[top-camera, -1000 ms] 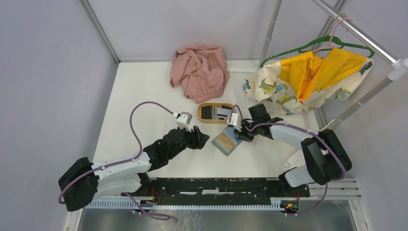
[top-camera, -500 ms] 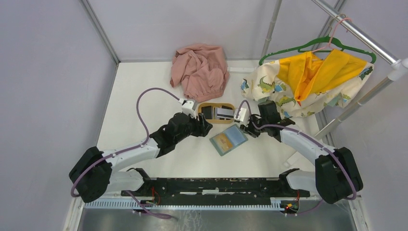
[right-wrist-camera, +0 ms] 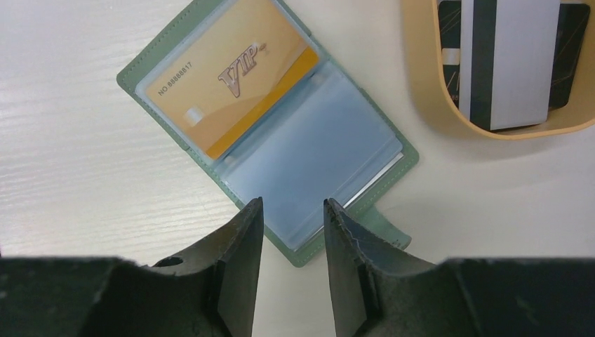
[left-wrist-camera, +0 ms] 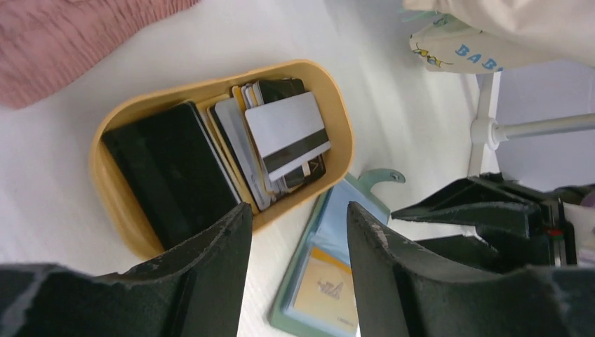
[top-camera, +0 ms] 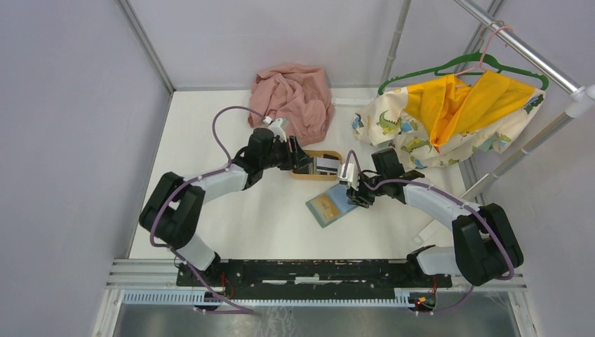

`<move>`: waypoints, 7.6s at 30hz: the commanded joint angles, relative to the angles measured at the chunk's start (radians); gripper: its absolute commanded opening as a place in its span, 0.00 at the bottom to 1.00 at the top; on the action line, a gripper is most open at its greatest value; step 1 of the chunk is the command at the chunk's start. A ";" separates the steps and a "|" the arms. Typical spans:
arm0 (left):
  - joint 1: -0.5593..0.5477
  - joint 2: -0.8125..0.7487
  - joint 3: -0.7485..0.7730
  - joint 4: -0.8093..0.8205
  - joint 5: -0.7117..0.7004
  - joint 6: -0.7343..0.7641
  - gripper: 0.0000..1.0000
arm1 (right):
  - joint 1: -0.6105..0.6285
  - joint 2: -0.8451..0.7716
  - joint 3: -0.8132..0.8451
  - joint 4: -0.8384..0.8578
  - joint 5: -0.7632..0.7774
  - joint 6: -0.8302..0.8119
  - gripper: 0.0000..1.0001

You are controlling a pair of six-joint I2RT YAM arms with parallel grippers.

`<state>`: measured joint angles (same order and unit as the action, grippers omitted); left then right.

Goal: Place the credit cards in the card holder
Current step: Pick up the credit card from the storage box.

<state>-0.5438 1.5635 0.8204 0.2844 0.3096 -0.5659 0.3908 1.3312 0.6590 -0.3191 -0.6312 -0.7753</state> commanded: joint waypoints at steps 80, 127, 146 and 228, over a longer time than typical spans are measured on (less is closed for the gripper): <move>-0.071 0.170 0.283 -0.033 -0.050 -0.046 0.02 | -0.086 -0.134 0.039 -0.029 -0.174 0.032 0.42; -0.222 -0.425 -0.425 0.864 0.140 -0.166 0.02 | 0.003 -0.240 -0.286 1.347 -0.493 1.490 0.54; -0.212 -0.669 -0.235 -0.056 0.034 0.312 0.99 | 0.009 -0.172 0.015 0.119 -0.624 0.234 0.00; -0.365 -0.289 -0.413 0.816 0.070 0.043 0.02 | -0.038 -0.060 0.103 0.089 -0.855 0.393 0.28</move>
<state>-0.8963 1.2549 0.3912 1.0504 0.3836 -0.5343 0.3576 1.2858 0.7231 -0.2481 -1.4628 -0.3931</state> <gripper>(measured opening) 0.033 0.332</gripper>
